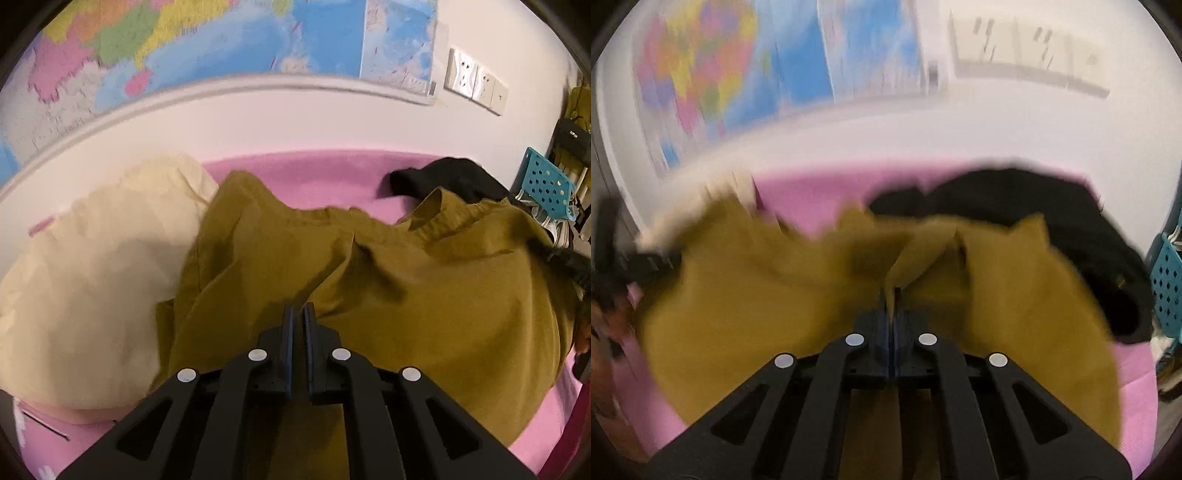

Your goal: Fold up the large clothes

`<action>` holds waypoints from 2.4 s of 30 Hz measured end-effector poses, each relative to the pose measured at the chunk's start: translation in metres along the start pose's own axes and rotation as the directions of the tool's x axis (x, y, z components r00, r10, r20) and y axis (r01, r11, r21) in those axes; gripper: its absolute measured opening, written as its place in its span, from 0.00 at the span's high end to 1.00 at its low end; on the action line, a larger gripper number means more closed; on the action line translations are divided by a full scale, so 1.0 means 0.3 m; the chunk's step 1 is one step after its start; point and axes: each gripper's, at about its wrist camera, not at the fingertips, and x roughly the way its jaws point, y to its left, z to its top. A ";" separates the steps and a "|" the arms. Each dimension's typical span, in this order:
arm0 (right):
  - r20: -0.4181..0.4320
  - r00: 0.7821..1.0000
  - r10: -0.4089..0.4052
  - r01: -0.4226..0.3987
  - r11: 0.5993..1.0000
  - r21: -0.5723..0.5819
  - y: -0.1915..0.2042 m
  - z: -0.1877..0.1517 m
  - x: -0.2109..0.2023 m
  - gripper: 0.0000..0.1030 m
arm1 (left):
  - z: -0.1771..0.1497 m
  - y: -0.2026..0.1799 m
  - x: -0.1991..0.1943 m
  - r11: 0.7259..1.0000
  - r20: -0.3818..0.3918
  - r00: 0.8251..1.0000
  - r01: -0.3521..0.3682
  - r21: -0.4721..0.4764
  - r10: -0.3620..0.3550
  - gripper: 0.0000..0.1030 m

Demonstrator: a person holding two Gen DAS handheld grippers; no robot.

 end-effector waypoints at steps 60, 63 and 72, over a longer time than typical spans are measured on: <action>-0.034 0.991 0.126 -0.124 0.990 0.060 0.040 -0.004 -0.036 0.62 | -0.008 -0.109 0.043 0.996 0.018 0.997 -0.069 0.053 0.068 0.52; -0.023 0.988 0.155 -0.152 0.982 0.112 0.015 -0.012 -0.023 0.62 | -0.010 -0.108 0.049 0.996 0.014 0.997 -0.073 0.055 0.072 0.51; 0.120 0.980 0.156 -0.172 0.975 0.139 -0.110 -0.112 -0.360 0.54 | -0.020 -0.103 0.062 0.995 0.021 0.997 -0.077 0.067 0.075 0.47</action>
